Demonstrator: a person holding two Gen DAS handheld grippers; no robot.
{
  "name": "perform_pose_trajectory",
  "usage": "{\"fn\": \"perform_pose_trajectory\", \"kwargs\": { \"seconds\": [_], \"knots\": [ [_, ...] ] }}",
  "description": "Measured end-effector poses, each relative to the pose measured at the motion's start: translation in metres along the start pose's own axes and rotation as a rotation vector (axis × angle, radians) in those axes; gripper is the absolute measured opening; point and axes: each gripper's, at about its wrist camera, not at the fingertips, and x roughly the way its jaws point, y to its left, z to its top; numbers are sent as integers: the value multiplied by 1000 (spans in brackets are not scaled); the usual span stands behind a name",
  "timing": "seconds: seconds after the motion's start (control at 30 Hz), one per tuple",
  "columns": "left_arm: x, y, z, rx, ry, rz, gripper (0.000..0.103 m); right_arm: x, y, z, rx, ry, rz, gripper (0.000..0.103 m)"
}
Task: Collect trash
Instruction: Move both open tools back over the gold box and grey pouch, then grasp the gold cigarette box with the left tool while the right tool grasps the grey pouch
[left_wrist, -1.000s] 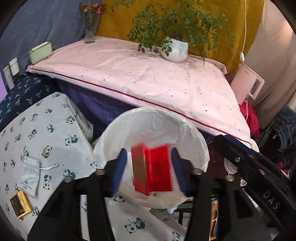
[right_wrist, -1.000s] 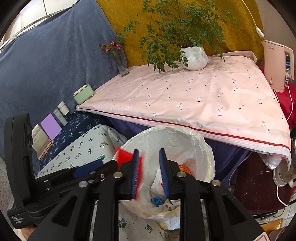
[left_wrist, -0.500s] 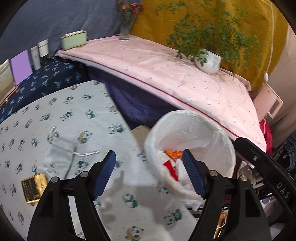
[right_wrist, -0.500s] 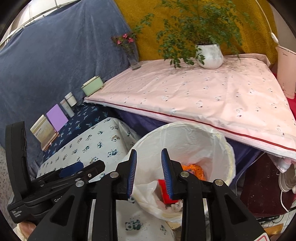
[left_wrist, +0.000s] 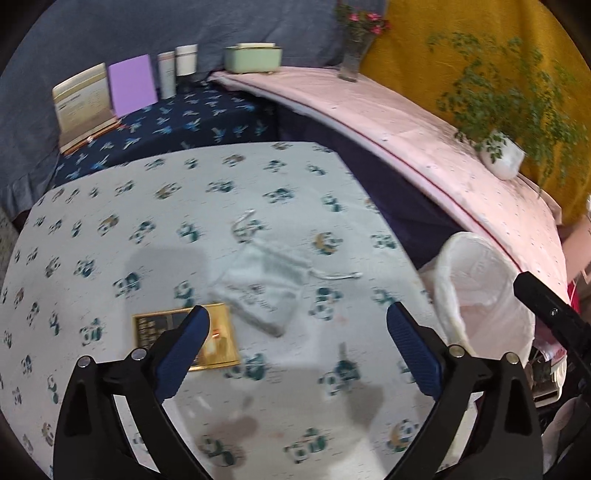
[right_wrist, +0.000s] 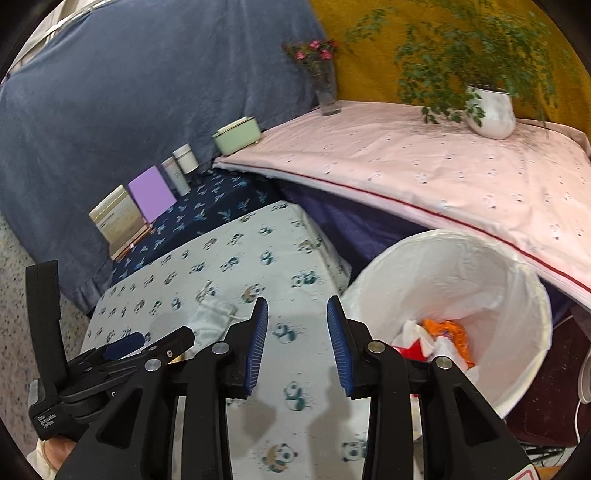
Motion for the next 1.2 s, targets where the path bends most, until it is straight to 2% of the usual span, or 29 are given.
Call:
{"fn": "perform_pose_trajectory", "kwargs": {
  "seconds": [0.2,0.43,0.83,1.07,1.2],
  "knots": [
    [4,43,-15,-70,25,73,95,23,33,-8,-41,49,37,33],
    [17,74,-29,-113,79,91,95,46,58,-15,-68,90,55,33],
    [54,85,-34,-129,180,105,95,84,76,-22,-89,157,53,33],
    [61,81,-27,-90,171,119,94,107,80,-27,-81,203,59,33],
    [58,88,-22,-102,156,100,92,117,85,-31,-92,223,59,33]
  ]
}}
